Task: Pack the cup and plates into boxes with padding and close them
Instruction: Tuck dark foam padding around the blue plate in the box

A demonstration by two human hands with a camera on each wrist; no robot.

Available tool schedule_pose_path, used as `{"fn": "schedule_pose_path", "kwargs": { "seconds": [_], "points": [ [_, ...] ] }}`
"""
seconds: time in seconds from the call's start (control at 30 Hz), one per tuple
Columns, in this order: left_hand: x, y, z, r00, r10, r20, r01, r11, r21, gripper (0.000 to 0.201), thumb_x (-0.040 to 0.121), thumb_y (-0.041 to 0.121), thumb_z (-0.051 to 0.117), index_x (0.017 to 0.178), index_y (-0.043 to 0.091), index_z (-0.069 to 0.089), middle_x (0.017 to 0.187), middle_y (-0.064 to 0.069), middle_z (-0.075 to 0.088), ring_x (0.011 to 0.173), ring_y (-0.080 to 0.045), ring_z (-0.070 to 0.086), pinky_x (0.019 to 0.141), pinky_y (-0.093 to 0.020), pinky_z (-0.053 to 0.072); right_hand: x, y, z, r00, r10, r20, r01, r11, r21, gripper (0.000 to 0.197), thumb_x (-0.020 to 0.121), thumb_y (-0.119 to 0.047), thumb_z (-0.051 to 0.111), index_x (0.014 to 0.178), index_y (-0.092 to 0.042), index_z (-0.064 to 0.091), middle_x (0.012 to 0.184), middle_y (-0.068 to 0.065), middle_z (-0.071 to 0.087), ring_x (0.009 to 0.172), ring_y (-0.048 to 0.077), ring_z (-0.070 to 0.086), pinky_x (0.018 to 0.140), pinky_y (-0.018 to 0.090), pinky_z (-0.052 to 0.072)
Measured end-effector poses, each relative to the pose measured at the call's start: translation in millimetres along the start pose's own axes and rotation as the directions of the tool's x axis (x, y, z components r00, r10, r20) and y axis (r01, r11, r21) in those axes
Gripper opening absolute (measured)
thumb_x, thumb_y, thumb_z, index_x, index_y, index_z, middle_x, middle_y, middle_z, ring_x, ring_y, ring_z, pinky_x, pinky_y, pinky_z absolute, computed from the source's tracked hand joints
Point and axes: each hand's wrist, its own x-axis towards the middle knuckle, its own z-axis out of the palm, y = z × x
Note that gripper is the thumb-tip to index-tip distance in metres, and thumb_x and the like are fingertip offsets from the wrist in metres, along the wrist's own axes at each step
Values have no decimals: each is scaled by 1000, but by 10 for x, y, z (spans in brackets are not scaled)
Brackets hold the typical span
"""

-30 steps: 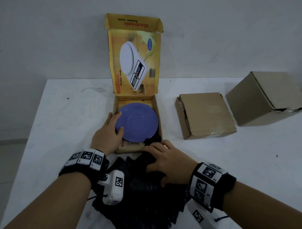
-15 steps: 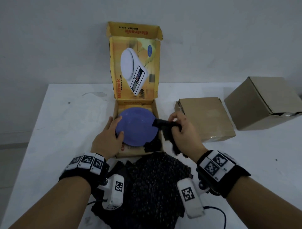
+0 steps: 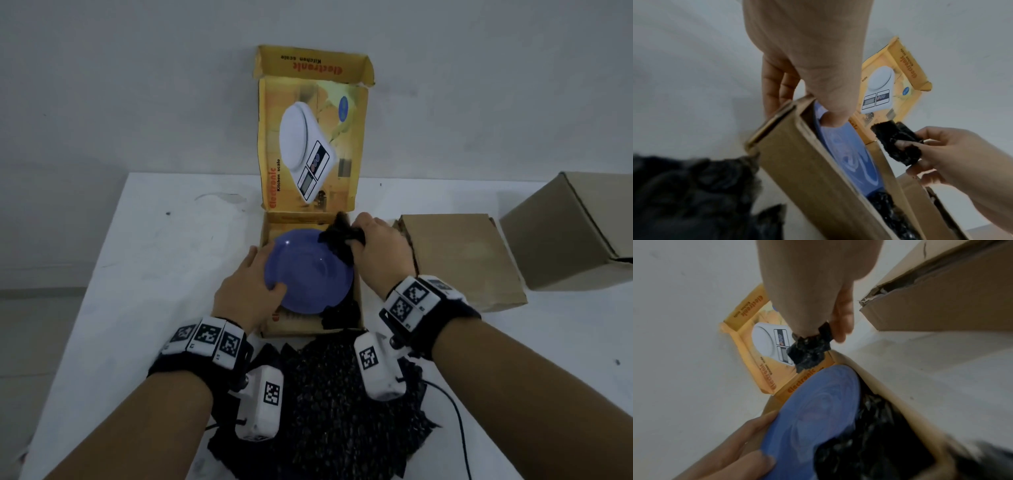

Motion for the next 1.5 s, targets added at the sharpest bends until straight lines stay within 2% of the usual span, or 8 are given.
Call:
{"fn": "schedule_pose_path", "kwargs": {
  "seconds": [0.33, 0.67, 0.8, 1.0, 1.13, 1.27, 1.37, 1.5],
  "points": [
    [-53, 85, 73, 989, -48, -139, 50, 999, 9, 67, 92, 38, 48, 149, 42, 13, 158, 5, 19, 113, -39, 55, 85, -45, 48, 395, -37, 145, 968, -231, 102, 250, 928, -275, 30, 89, 1, 45, 118, -3, 51, 118, 18, 50, 100, 38, 51, 66, 42, 43],
    [-36, 73, 123, 983, -62, -170, 66, 998, 14, 64, 91, 36, 48, 148, 40, 19, 157, 6, 21, 104, -38, 59, 76, -42, 49, 411, -267, 284, 845, -248, 474, 520, 589, -619, 38, 98, -19, 30, 127, -4, 49, 116, 12, 61, 114, 32, 46, 105, 43, 27],
    [-51, 76, 117, 983, -54, -173, 54, 999, -5, 64, 89, 39, 44, 147, 42, 18, 157, 6, 22, 106, -36, 59, 77, -41, 49, 451, -323, 293, 825, -217, 522, 520, 655, -549, 55, 98, -20, 29, 149, -8, 15, 127, 9, 58, 122, 31, 48, 118, 49, 3],
    [-55, 76, 116, 981, -55, -184, 54, 998, -8, 65, 89, 35, 49, 147, 41, 19, 156, 5, 22, 107, -37, 58, 78, -41, 49, 415, -213, 278, 830, -213, 516, 464, 778, -425, 63, 90, -14, 43, 147, -11, 19, 141, 15, 39, 133, 34, 35, 117, 52, -5],
    [-57, 79, 88, 985, -47, -164, 48, 999, 5, 65, 91, 35, 49, 148, 40, 18, 157, 4, 20, 110, -38, 57, 80, -42, 48, 325, -79, 254, 807, -227, 545, 400, 889, -222, 70, 87, -6, 46, 150, -13, 14, 149, 9, 28, 140, 25, 24, 119, 45, 5],
    [-29, 26, 22, 993, -20, -113, 8, 995, -102, 70, 94, 31, 49, 151, 31, 9, 155, 2, 27, 107, -37, 58, 84, -43, 47, -72, 5, 54, 889, -418, 189, 397, 907, 137, 29, 87, -17, 57, 116, -15, 60, 115, 7, 57, 103, 25, 56, 90, 40, 46],
    [-35, -11, -16, 996, 3, -89, -17, 988, -156, 68, 94, 24, 49, 148, 27, 9, 143, -8, 44, 95, -40, 61, 76, -40, 48, -596, 38, -108, 791, -524, 316, 440, 846, 301, 35, 77, -52, 70, 94, -23, 63, 89, -7, 58, 73, 7, 50, 66, 25, 46],
    [-127, -13, -12, 995, -16, -99, 3, 991, -136, 61, 96, 30, 47, 146, 25, 13, 146, -9, 41, 104, -40, 58, 78, -37, 43, -1107, 188, 137, 557, -540, 631, 603, 785, 140, 67, 68, -64, 68, 122, -29, 50, 120, 0, 48, 101, 17, 48, 83, 33, 45]
  ]
}}
